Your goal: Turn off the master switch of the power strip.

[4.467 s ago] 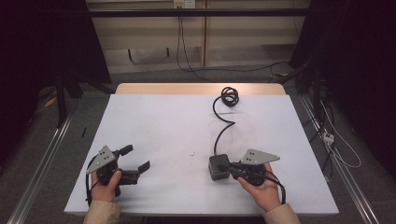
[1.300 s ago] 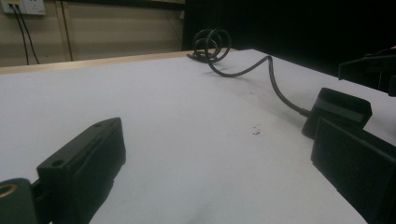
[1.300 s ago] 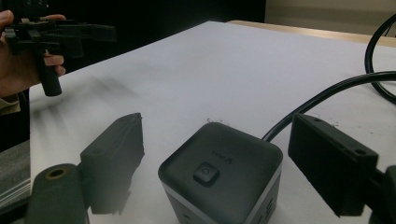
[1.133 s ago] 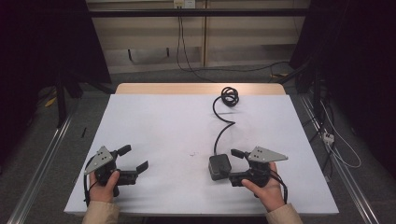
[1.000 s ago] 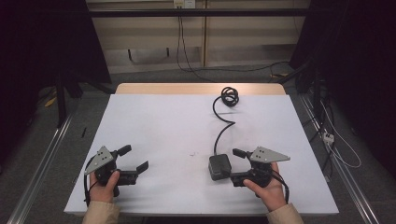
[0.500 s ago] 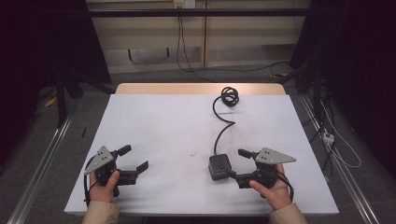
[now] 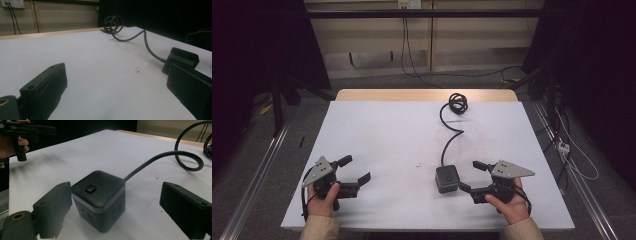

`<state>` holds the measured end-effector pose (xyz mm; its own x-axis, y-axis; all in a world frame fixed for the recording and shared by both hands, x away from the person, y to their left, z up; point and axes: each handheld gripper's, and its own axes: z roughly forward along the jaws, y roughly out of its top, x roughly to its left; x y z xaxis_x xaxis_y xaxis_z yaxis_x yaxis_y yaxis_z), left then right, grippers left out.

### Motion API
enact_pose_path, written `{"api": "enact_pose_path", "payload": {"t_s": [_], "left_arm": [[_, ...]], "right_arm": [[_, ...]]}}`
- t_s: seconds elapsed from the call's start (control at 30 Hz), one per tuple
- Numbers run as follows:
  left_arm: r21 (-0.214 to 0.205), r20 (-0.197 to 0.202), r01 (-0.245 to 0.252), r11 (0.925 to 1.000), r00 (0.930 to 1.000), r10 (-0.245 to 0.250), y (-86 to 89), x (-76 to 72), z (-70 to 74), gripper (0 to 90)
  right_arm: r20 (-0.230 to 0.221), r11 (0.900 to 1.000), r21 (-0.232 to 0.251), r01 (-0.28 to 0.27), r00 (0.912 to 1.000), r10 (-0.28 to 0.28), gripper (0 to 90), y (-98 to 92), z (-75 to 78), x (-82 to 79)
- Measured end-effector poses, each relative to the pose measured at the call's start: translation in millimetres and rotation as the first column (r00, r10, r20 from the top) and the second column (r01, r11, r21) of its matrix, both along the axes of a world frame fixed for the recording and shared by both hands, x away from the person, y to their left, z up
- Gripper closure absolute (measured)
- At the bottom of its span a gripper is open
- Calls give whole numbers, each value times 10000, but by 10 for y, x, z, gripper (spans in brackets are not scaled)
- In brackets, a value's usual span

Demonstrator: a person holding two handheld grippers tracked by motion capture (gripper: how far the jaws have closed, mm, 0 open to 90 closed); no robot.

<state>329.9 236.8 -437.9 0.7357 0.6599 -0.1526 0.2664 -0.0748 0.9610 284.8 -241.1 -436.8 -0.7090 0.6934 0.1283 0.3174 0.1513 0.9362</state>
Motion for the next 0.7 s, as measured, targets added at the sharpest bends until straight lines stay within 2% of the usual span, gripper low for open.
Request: {"api": "enact_pose_path", "payload": {"t_s": [0.7], "left_arm": [[4, -21, 18, 10000, 10000, -18, -12, 3, -7, 28]], "right_arm": [[16, 9986, -37, 522, 9986, -522, 103, -272, -48, -50]]}}
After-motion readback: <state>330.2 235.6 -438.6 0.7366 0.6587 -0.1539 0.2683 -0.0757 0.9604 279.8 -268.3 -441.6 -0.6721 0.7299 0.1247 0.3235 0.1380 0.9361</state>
